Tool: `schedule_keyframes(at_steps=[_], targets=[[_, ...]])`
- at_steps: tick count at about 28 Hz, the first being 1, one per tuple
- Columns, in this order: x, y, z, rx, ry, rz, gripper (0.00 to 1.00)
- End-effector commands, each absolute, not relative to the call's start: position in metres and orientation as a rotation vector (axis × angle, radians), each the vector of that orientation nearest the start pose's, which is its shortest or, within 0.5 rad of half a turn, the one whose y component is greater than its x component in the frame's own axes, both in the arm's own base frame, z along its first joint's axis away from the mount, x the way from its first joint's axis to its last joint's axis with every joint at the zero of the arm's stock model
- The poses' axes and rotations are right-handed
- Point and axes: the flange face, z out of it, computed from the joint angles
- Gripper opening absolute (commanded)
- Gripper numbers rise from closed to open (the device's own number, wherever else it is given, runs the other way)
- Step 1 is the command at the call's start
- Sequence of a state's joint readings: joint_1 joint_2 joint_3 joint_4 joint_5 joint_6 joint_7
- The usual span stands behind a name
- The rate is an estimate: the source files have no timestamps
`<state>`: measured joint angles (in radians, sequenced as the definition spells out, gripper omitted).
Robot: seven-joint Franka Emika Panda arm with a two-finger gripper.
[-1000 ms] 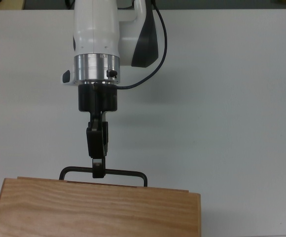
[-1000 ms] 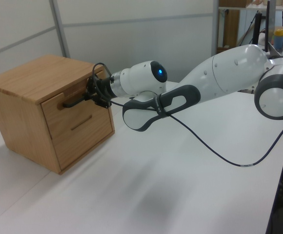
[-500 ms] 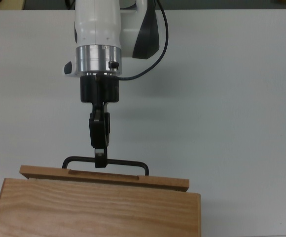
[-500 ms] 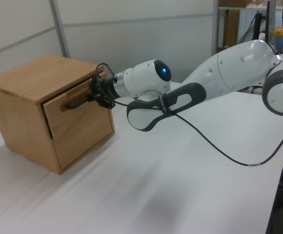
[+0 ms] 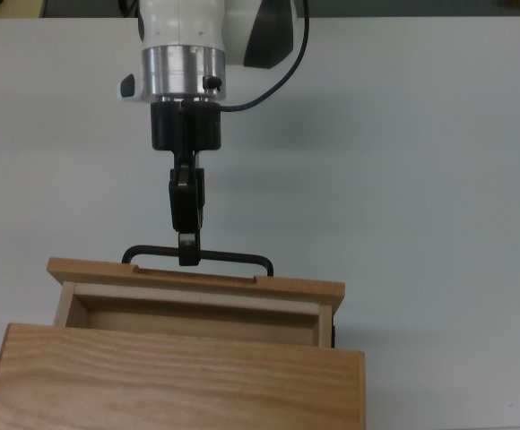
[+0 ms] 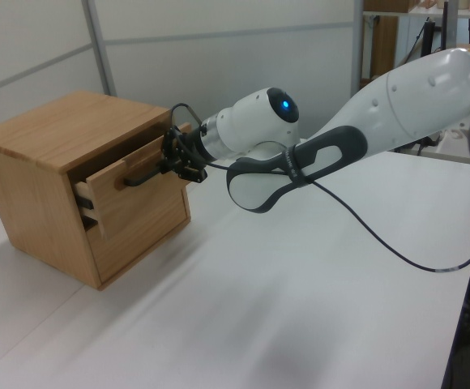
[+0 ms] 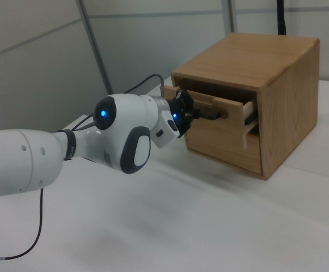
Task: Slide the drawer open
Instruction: 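Pull the handle straight out, sliding the upper drawer open, then open the gripper, release the handle and lift away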
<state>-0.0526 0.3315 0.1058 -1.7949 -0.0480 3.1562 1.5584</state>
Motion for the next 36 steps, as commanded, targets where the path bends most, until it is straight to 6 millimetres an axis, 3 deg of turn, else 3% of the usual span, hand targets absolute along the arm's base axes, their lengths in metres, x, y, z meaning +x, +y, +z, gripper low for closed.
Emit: schedule_keyframes(at_steps=[1, 22, 36], targets=[[0.657, 0.044, 0.499, -1.746, 1.536, -0.835, 0.00], [0.633, 0.042, 0.511, -1.870, 1.752, -0.648, 0.00], [0.615, 0.046, 0.534, -1.964, 1.878, -0.523, 0.00]])
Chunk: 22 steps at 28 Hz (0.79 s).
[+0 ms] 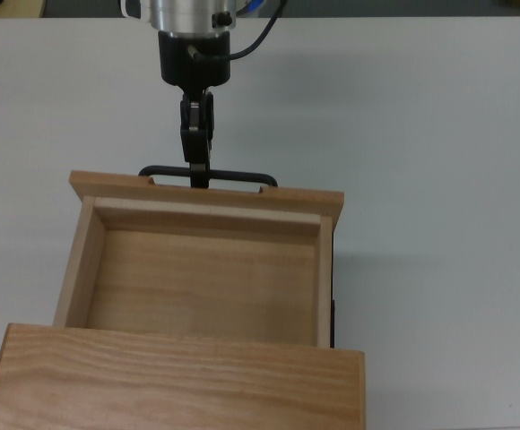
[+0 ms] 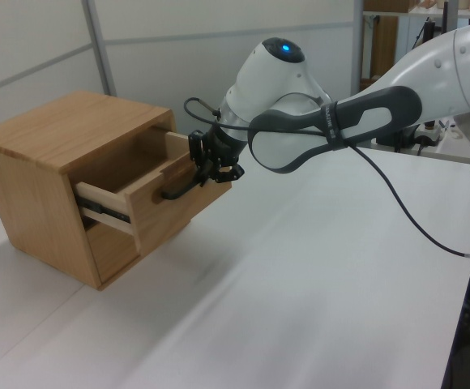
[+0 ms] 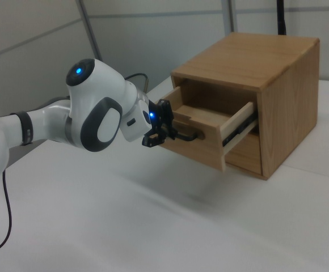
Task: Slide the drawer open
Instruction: 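Open the gripper, release the handle and lift away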
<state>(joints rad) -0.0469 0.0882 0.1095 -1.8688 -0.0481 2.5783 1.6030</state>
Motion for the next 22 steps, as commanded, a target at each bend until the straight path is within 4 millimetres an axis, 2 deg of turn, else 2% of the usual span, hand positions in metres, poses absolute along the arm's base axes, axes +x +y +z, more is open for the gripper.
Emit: schedule_keyframes(at_steps=[1, 5, 12, 22], targets=[[0.614, 0.046, 0.534, -1.970, 1.884, -0.516, 0.00], [0.607, 0.046, 0.537, -1.999, 1.914, -0.481, 0.00], [0.595, 0.045, 0.556, -2.042, 1.966, -0.429, 0.00], [0.576, 0.043, 0.572, -2.139, 2.062, -0.309, 0.00]])
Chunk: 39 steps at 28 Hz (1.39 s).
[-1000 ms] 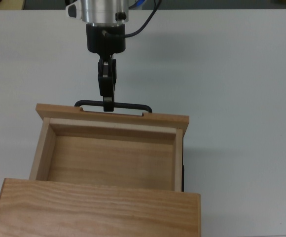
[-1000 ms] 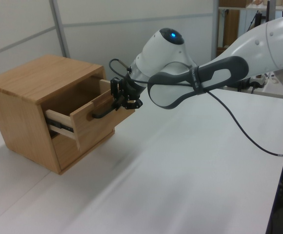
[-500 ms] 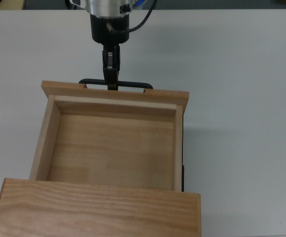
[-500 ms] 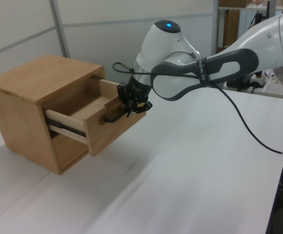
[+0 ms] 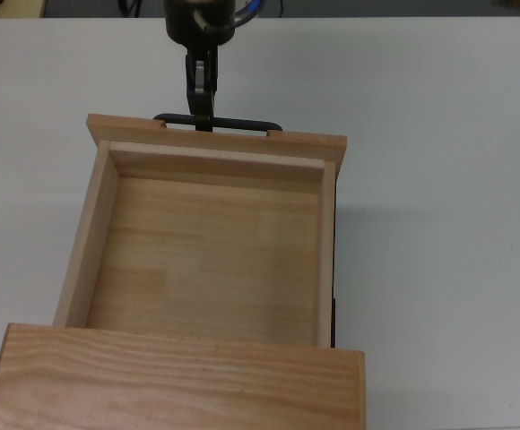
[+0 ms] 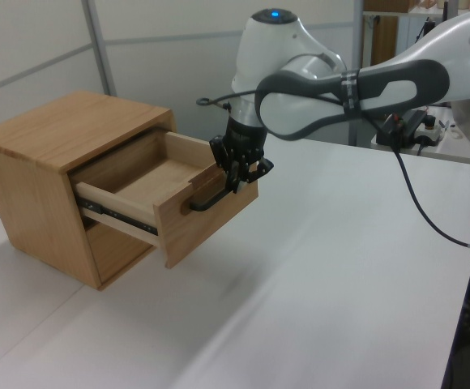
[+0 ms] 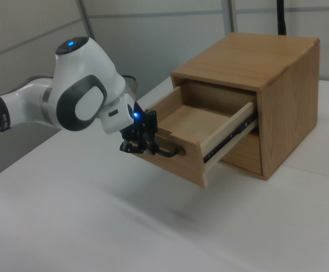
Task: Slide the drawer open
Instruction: 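Open the gripper, release the handle and lift away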
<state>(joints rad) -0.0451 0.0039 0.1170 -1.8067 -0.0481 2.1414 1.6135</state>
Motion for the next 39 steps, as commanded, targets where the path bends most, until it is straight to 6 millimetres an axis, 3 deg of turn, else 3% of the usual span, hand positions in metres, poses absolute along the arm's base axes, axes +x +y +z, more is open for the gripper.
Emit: schedule_keyframes(at_steps=[1, 7, 13, 17, 18, 22, 23, 24, 26, 27, 32, 39], targets=[[0.575, 0.043, 0.572, -2.147, 2.067, -0.300, 0.00], [0.566, 0.043, 0.579, -2.170, 2.085, -0.274, 0.00], [0.564, 0.048, 0.604, -2.174, 2.079, -0.285, 0.02], [0.560, 0.048, 0.613, -2.204, 2.083, -0.266, 0.23], [0.558, 0.048, 0.613, -2.235, 2.080, -0.259, 0.39], [0.555, 0.051, 0.610, -2.330, 2.033, -0.252, 0.47], [0.554, 0.052, 0.609, -2.375, 2.009, -0.241, 0.54], [0.553, 0.052, 0.608, -2.405, 1.988, -0.234, 0.63], [0.550, 0.052, 0.606, -2.471, 1.946, -0.202, 0.97], [0.548, 0.051, 0.604, -2.499, 1.930, -0.184, 1.00], [0.545, 0.054, 0.601, -2.658, 1.762, -0.144, 1.00], [0.540, 0.055, 0.601, -2.946, 1.309, -0.081, 1.00]])
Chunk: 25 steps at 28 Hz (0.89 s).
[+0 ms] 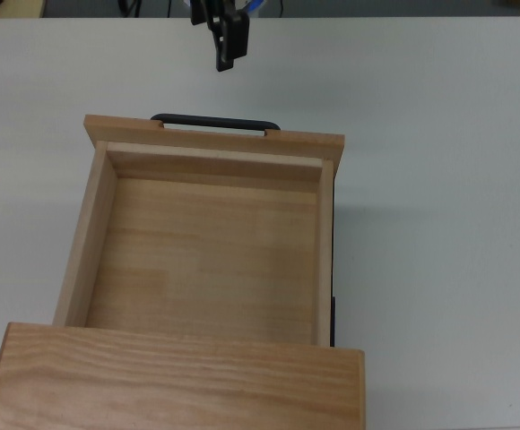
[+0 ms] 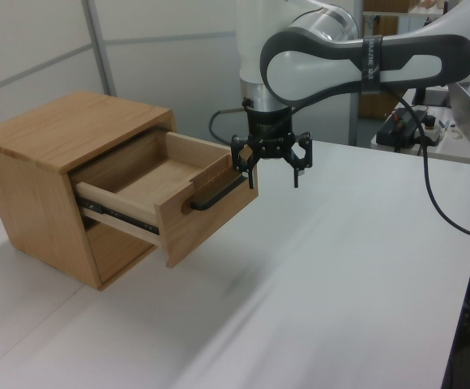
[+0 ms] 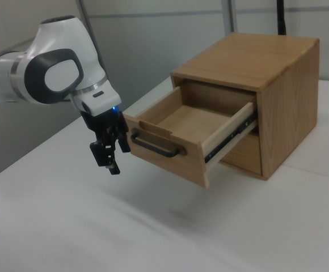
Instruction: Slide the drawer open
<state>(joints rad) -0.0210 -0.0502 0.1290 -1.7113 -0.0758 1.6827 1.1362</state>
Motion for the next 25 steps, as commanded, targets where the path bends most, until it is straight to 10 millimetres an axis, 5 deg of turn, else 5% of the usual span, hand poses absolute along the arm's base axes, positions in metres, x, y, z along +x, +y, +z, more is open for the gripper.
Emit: schedule_keyframes(at_steps=[1, 25], targets=[[0.5406, 0.0550, 0.6036, -2.957, 1.279, -0.086, 1.00], [0.5436, 0.0494, 0.6047, -3.198, 0.454, -0.043, 1.00]])
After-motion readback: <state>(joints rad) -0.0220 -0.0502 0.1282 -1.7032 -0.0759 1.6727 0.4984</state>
